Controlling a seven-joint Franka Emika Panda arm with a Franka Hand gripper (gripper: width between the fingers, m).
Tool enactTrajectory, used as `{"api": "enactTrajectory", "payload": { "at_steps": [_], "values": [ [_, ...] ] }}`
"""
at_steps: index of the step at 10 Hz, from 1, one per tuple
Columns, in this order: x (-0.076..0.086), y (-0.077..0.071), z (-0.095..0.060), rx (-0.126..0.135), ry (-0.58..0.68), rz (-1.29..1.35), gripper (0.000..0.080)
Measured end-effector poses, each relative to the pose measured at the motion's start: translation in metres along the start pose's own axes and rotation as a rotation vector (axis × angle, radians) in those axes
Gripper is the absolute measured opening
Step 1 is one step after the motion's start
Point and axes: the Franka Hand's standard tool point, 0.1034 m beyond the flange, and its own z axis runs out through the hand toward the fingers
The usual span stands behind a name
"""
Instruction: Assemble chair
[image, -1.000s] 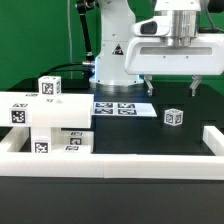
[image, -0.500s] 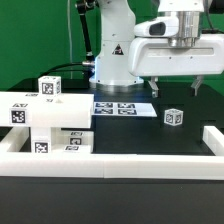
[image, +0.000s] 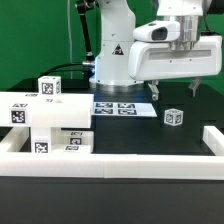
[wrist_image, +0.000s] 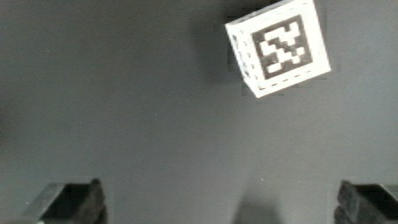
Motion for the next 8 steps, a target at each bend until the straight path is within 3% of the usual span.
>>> {"api": "enactTrajectory", "payload": {
  "at_steps": [5, 8],
  "values": [
    [-0.0043, -0.0088, 0.0080, -0.009, -0.037, -0.294, 0.0649],
    [-0.0062, -0.0062, 0.0090, -0.012, -0.043, -0.317, 0.0649]
  ]
}}
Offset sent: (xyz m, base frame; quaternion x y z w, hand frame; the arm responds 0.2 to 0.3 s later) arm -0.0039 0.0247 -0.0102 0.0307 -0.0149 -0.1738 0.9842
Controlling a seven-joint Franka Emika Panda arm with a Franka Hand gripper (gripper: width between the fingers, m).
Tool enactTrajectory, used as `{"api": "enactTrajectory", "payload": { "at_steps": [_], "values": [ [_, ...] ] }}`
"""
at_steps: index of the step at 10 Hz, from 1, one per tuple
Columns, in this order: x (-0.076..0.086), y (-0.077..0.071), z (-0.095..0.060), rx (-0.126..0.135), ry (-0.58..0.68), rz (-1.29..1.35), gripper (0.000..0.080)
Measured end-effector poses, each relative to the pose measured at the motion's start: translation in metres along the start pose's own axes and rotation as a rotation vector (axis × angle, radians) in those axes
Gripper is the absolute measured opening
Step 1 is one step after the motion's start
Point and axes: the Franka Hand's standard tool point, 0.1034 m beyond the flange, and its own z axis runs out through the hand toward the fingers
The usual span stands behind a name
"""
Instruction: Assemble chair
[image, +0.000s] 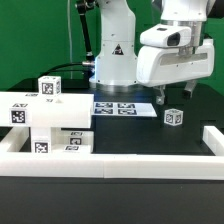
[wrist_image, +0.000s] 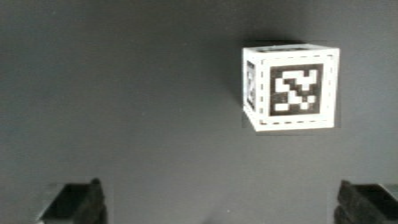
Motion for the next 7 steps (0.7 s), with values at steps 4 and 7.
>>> {"api": "enactTrajectory", "payload": {
  "at_steps": [4, 7],
  "values": [
    [-0.013, -0.023, 0.023, -0.010, -0.028, 0.046, 0.0649],
    [-0.014, -0.026, 0.030, -0.020, -0.033, 0.090, 0.0649]
  ]
}}
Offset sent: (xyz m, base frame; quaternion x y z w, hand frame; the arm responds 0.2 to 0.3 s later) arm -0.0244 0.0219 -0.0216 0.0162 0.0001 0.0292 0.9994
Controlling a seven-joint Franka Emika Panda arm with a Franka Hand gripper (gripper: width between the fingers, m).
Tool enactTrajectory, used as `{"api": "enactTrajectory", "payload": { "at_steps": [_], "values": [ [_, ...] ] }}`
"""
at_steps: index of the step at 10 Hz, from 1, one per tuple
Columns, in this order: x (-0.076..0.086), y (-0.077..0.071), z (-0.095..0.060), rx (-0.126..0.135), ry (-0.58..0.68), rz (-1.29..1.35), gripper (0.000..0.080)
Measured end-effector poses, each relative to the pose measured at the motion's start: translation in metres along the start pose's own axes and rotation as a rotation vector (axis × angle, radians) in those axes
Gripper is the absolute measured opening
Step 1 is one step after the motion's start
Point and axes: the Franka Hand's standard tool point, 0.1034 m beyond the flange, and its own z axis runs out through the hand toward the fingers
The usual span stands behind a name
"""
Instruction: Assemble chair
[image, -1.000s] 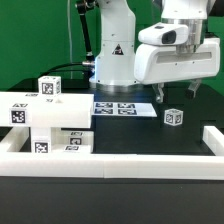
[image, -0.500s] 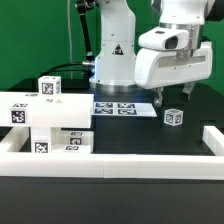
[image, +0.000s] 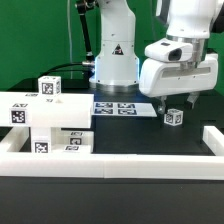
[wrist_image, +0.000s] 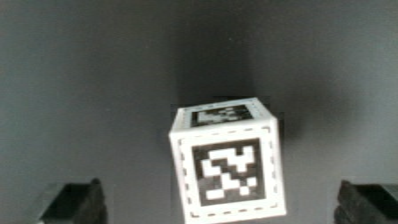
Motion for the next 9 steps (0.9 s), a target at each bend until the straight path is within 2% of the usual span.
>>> {"api": "enactTrajectory", "payload": {
  "at_steps": [8, 9],
  "values": [
    [-0.004, -0.002, 0.018, -0.024, -0.015, 0.034, 0.0649],
    [-0.005, -0.002, 0.018, -0.024, -0.016, 0.043, 0.0552]
  ]
}}
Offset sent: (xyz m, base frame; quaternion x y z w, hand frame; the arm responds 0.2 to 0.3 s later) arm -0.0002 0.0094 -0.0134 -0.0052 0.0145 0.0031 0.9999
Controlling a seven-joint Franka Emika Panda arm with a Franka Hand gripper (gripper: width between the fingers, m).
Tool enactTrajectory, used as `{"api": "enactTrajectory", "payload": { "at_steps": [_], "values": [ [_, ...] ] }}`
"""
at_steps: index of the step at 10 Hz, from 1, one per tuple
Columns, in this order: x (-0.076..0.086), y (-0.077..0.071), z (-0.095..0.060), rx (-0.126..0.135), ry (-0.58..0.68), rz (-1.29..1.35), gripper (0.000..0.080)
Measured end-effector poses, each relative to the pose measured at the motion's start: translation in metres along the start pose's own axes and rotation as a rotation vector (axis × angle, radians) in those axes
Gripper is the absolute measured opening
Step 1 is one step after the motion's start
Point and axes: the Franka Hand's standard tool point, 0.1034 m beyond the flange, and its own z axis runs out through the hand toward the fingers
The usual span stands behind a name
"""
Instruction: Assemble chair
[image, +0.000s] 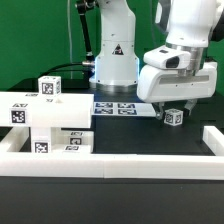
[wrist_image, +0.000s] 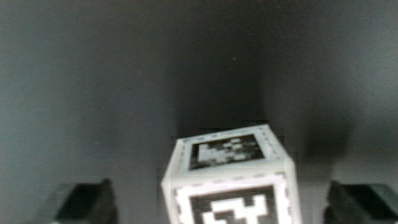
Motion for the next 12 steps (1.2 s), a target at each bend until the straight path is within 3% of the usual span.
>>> {"api": "enactTrajectory", "payload": {
  "at_steps": [1, 2, 3, 6, 10, 11, 12],
  "values": [
    [0.000, 0.000, 0.000, 0.000, -0.001, 0.001, 0.0552],
    [-0.001, 0.000, 0.001, -0.001, -0.002, 0.001, 0.0352],
    [-0.001, 0.001, 0.001, -0.001, -0.002, 0.002, 0.0286],
    [0.000, 0.004, 0.001, -0.018, 0.022, 0.022, 0.0286],
    [-0.001, 0.007, 0.000, -0.018, 0.021, 0.027, 0.0286],
    [0.003, 0.013, -0.013, 0.001, 0.004, 0.013, 0.0287],
    [0.011, 0.022, -0.037, 0.017, 0.019, 0.019, 0.0287]
  ]
}}
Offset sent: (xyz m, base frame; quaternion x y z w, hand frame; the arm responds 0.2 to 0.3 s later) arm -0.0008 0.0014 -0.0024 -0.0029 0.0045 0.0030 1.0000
